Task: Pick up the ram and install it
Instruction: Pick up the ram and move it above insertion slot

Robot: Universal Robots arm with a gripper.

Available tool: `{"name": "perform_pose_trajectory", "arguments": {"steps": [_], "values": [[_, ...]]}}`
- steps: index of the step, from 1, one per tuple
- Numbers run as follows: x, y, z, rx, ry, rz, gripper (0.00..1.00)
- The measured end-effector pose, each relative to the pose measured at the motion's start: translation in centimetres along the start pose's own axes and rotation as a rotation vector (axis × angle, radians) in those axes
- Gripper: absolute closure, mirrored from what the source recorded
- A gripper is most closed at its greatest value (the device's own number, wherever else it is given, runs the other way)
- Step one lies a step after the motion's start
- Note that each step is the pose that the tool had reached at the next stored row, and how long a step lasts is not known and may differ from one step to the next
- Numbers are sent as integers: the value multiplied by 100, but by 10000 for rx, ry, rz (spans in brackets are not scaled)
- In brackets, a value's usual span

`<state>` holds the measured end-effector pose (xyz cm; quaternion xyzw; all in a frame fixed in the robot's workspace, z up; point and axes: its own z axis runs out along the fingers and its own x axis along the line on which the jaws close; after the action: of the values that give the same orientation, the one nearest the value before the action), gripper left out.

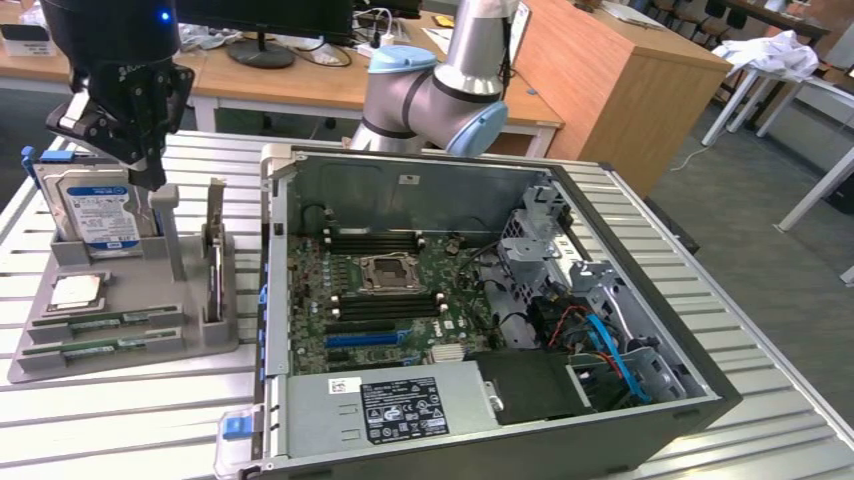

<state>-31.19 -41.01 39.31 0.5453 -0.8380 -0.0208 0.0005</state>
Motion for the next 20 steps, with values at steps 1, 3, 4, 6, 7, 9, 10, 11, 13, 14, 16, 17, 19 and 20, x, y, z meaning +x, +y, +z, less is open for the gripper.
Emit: {"name": "perform_pose_trajectory", "arguments": {"steps": [1,3,4,6,7,9,10,11,13,14,16,17,19,20], "values": [[0,0,0,0,2,-43,90],[0,0,0,-3,5,-129,90],[0,0,0,-4,6,-174,90],[0,0,0,-6,9,-260,90],[0,0,0,-6,11,-302,90],[0,0,0,-8,13,-383,90],[0,0,0,-10,15,-423,90],[0,0,0,-10,17,-468,90],[0,0,1,-12,19,-550,90],[0,0,1,-12,20,-592,90],[0,0,1,-15,24,-675,90],[0,0,1,-16,26,-716,90],[0,0,2,-18,28,-802,90],[0,0,2,-19,30,-846,90]]}}
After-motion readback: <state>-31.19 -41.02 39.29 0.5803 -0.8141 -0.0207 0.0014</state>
